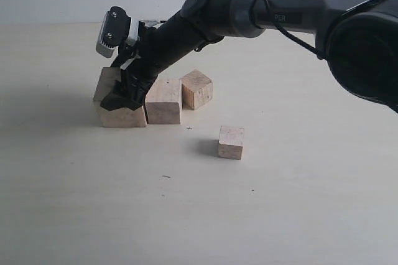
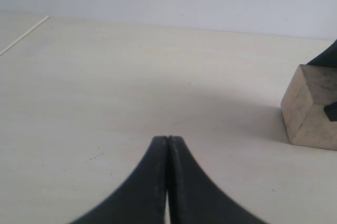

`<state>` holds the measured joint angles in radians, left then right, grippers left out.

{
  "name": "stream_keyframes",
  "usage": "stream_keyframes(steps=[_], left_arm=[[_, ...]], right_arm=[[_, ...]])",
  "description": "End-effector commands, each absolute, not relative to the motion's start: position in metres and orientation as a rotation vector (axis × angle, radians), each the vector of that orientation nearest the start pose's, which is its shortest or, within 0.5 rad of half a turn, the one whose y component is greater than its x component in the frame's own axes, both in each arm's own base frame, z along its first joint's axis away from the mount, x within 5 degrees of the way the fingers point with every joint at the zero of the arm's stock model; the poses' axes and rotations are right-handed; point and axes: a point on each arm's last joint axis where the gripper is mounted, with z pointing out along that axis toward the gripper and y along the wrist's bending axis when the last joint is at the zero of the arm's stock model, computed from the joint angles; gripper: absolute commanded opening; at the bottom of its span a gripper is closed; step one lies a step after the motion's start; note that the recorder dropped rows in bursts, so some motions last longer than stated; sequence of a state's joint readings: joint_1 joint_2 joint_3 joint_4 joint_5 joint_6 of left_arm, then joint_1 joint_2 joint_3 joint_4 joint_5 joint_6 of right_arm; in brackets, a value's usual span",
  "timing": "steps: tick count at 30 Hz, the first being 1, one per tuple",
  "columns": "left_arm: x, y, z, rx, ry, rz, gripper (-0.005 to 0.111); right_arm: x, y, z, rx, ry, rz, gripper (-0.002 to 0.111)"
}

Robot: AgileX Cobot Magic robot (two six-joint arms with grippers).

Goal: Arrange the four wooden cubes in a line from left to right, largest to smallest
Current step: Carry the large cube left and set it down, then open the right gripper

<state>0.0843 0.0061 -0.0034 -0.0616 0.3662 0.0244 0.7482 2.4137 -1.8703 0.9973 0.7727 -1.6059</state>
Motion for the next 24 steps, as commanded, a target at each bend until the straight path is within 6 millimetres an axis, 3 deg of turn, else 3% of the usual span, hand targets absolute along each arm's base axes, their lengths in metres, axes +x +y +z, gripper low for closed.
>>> stream_keyframes(steps=[1, 5, 9, 12, 19, 21, 24], left_arm=[[0.053, 0.002, 0.181, -0.087, 1.834, 0.014, 0.0], [0.053, 0.002, 0.181, -0.087, 1.834, 0.014, 0.0], [0.053, 0.002, 0.181, -0.087, 1.834, 0.014, 0.0], [0.053, 0.002, 0.181, -0.087, 1.834, 0.014, 0.0], [0.053, 0.002, 0.181, -0.087, 1.834, 0.014, 0.0], [0.053, 0.002, 0.181, -0.087, 1.834, 0.014, 0.0], [0.053, 0.002, 0.181, -0.087, 1.834, 0.014, 0.0]], right_arm=[[0.338, 0.391, 0.123, -1.875, 1.534, 0.794, 0.0], [0.338, 0.391, 0.123, -1.889, 1.509, 0.777, 0.002], [0.339, 0.391, 0.123, -1.887, 1.509, 0.774, 0.013], [0.338, 0.391, 0.123, -1.892, 1.508, 0.781, 0.029], [0.337, 0.393, 0.144, -1.824, 1.496, 0.819, 0.083], [0.337, 0.393, 0.155, -1.807, 1.485, 0.818, 0.091], [0.335, 0.392, 0.172, -1.799, 1.46, 0.821, 0.092]])
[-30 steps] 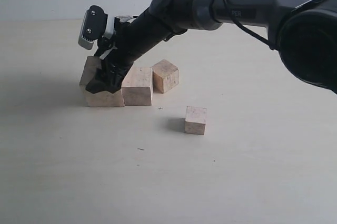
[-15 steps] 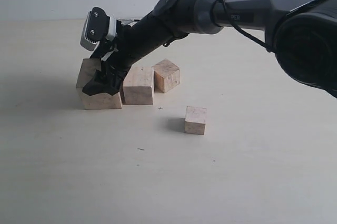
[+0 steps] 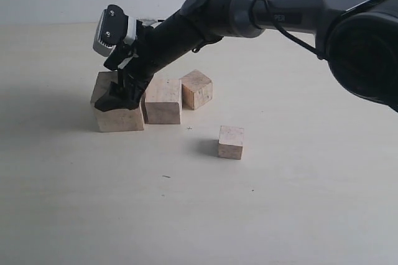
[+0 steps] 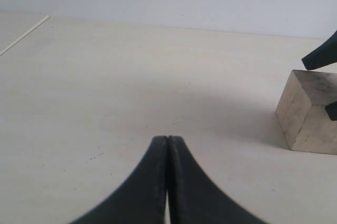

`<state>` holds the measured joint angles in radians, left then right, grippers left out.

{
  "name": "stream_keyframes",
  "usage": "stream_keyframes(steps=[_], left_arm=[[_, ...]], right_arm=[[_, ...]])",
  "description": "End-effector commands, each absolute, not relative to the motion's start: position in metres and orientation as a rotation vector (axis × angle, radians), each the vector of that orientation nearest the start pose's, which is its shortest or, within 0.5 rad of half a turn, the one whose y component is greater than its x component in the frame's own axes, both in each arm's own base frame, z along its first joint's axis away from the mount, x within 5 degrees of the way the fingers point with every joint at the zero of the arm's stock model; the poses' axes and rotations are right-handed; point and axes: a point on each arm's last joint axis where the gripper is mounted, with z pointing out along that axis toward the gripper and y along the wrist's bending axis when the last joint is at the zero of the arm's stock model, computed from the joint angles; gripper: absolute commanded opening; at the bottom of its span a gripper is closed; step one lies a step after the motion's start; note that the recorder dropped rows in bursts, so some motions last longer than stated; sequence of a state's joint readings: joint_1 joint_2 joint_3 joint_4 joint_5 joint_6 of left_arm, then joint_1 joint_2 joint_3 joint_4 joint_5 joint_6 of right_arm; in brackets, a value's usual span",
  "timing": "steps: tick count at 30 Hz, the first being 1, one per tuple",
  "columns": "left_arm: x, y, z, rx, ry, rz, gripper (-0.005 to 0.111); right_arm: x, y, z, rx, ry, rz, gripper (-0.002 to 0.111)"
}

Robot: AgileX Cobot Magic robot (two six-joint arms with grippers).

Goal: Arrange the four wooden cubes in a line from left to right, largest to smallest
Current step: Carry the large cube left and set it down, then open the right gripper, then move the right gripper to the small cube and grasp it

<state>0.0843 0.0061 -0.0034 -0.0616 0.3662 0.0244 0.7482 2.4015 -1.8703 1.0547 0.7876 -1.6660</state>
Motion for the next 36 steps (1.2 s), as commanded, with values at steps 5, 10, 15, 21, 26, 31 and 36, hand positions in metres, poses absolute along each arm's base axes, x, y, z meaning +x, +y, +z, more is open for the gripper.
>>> stream_keyframes(steps=[5, 10, 15, 21, 26, 31, 36], left_arm=[[0.053, 0.002, 0.181, -0.087, 1.834, 0.014, 0.0], [0.053, 0.002, 0.181, -0.087, 1.834, 0.014, 0.0], [0.053, 0.002, 0.181, -0.087, 1.834, 0.014, 0.0], [0.053, 0.002, 0.181, -0.087, 1.834, 0.014, 0.0], [0.053, 0.002, 0.181, -0.087, 1.834, 0.014, 0.0], [0.053, 0.002, 0.181, -0.087, 1.834, 0.014, 0.0], [0.053, 0.002, 0.181, -0.087, 1.834, 0.014, 0.0]], right_arm=[[0.329, 0.386, 0.207, -1.762, 1.503, 0.844, 0.092], [0.321, 0.368, 0.246, -1.705, 1.731, 0.785, 0.088], [0.308, 0.34, 0.274, -1.569, 2.178, 0.695, 0.06], [0.308, 0.311, 0.276, -1.655, 2.348, 0.357, -0.001], [0.322, 0.295, 0.275, -1.555, 2.419, 0.227, 0.0], [0.351, 0.261, 0.263, -1.382, 2.505, 0.239, 0.0], [0.371, 0.231, 0.236, -1.157, 2.578, 0.383, 0.0]])
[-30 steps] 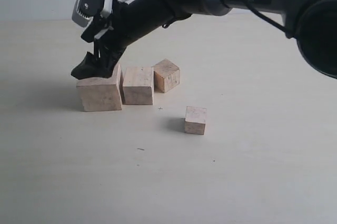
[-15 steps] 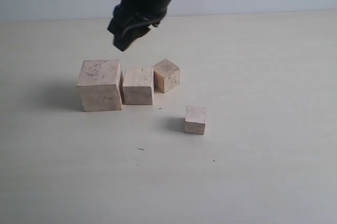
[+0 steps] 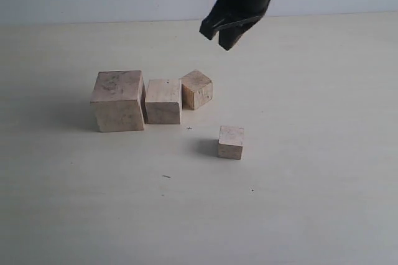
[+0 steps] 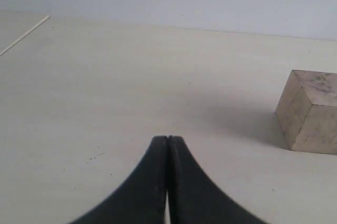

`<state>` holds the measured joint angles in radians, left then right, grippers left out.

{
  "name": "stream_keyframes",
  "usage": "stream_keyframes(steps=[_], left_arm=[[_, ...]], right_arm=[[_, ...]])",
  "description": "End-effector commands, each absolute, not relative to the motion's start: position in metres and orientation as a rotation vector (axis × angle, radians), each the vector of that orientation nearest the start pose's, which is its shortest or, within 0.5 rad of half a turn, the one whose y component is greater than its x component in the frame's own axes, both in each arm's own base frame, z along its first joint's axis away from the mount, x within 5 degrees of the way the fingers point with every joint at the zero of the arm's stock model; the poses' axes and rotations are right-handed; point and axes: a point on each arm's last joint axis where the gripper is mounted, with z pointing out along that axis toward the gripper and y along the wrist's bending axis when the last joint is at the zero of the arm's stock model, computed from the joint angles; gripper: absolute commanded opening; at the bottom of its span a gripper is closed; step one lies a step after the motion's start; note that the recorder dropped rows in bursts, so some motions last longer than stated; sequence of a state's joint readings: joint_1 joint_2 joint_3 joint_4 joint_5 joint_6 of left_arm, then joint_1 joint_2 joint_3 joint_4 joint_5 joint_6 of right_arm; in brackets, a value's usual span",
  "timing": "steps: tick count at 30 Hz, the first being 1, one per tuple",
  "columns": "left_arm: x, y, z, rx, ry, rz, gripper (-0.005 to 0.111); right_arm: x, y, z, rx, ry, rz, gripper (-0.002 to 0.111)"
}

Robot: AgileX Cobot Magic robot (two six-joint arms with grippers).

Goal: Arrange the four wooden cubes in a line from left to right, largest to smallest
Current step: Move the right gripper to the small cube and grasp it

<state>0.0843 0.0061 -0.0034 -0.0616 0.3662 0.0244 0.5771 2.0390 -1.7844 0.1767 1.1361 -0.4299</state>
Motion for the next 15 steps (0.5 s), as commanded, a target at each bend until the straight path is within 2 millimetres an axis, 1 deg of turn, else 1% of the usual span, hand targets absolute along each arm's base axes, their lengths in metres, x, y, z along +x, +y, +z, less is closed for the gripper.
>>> stream_keyframes(steps=[1, 4, 7, 9, 11, 12, 15], left_arm=[[0.053, 0.002, 0.181, -0.087, 1.834, 0.014, 0.0], [0.053, 0.002, 0.181, -0.087, 1.834, 0.014, 0.0], [0.053, 0.002, 0.181, -0.087, 1.834, 0.014, 0.0], [0.053, 0.002, 0.181, -0.087, 1.834, 0.014, 0.0], [0.053, 0.002, 0.181, -0.087, 1.834, 0.014, 0.0], [0.053, 0.002, 0.181, -0.087, 1.834, 0.014, 0.0], [0.053, 0.002, 0.181, -0.087, 1.834, 0.014, 0.0]], right_arm=[[0.371, 0.23, 0.231, -1.174, 2.549, 0.418, 0.0], [0.368, 0.234, 0.216, -1.291, 2.411, 0.519, 0.0], [0.366, 0.239, 0.204, -1.328, 2.324, 0.592, 0.0], [0.367, 0.241, 0.196, -1.318, 2.318, 0.606, 0.001], [0.369, 0.242, 0.189, -1.302, 2.336, 0.607, 0.005], [0.37, 0.242, 0.184, -1.301, 2.346, 0.611, 0.009], [0.37, 0.244, 0.181, -1.275, 2.357, 0.641, 0.022]])
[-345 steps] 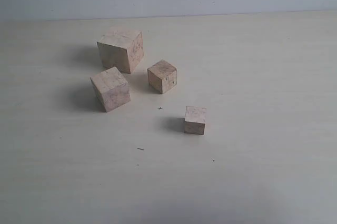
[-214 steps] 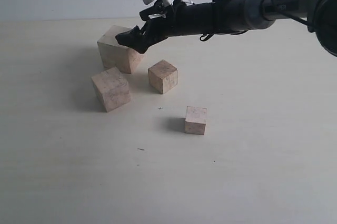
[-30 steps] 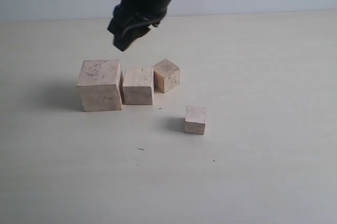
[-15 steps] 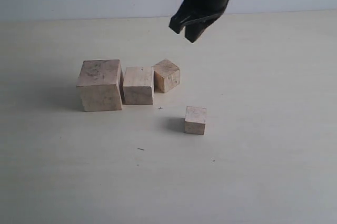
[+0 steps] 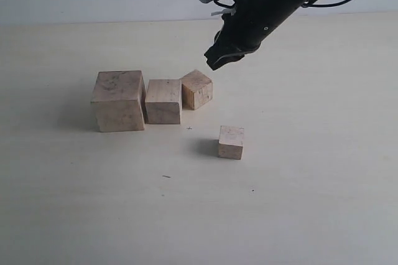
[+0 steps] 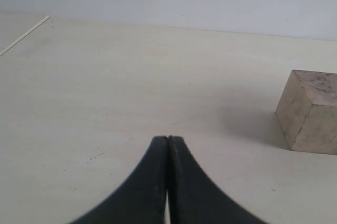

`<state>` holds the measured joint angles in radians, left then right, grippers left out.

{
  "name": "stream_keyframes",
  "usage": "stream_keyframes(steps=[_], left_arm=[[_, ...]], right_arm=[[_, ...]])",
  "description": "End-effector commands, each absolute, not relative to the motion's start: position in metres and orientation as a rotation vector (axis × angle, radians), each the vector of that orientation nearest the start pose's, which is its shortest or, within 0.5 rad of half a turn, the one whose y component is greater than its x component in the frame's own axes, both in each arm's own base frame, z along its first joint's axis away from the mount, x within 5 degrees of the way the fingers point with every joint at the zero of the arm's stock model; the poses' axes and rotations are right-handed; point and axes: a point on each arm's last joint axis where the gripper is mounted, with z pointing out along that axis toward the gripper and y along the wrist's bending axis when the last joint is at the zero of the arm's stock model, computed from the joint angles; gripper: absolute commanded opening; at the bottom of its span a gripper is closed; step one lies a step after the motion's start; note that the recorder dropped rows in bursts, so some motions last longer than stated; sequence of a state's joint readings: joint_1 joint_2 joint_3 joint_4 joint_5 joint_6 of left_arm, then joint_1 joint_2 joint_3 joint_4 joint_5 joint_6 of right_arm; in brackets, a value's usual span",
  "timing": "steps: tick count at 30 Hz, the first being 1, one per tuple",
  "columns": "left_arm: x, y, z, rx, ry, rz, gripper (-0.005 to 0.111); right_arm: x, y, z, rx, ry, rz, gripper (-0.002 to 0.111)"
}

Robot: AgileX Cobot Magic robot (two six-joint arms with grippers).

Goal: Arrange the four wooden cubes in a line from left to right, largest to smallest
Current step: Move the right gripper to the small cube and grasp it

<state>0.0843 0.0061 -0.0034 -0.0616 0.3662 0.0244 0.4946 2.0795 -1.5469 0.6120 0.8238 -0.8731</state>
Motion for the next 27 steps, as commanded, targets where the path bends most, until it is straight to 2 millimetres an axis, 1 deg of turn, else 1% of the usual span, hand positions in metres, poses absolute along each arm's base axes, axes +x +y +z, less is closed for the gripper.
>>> stream_keyframes(steps=[1, 3, 6, 7, 8, 10, 14, 23, 27], left_arm=[[0.053, 0.002, 0.181, -0.087, 1.834, 0.014, 0.0], [0.053, 0.002, 0.181, -0.087, 1.834, 0.014, 0.0], [0.053, 0.002, 0.181, -0.087, 1.834, 0.014, 0.0], [0.053, 0.002, 0.181, -0.087, 1.834, 0.014, 0.0], [0.053, 0.002, 0.181, -0.087, 1.834, 0.014, 0.0], [0.053, 0.002, 0.181, -0.087, 1.834, 0.014, 0.0], [0.053, 0.002, 0.181, -0.087, 1.834, 0.014, 0.0], [0.053, 0.002, 0.181, -0.087, 1.834, 0.014, 0.0], [0.053, 0.002, 0.181, -0.087, 1.834, 0.014, 0.0]], right_arm=[[0.371, 0.245, 0.182, -1.264, 2.347, 0.656, 0.03], [0.37, 0.248, 0.183, -1.277, 2.317, 0.681, 0.045], [0.37, 0.248, 0.183, -1.324, 2.275, 0.674, 0.072], [0.37, 0.248, 0.183, -1.325, 2.276, 0.676, 0.079], [0.369, 0.248, 0.183, -1.325, 2.277, 0.68, 0.084], [0.369, 0.249, 0.184, -1.325, 2.277, 0.687, 0.087], [0.367, 0.253, 0.177, -1.348, 2.28, 0.686, 0.086], [0.371, 0.254, 0.14, -1.361, 2.353, 0.685, 0.086], [0.373, 0.254, 0.134, -1.352, 2.361, 0.674, 0.086]])
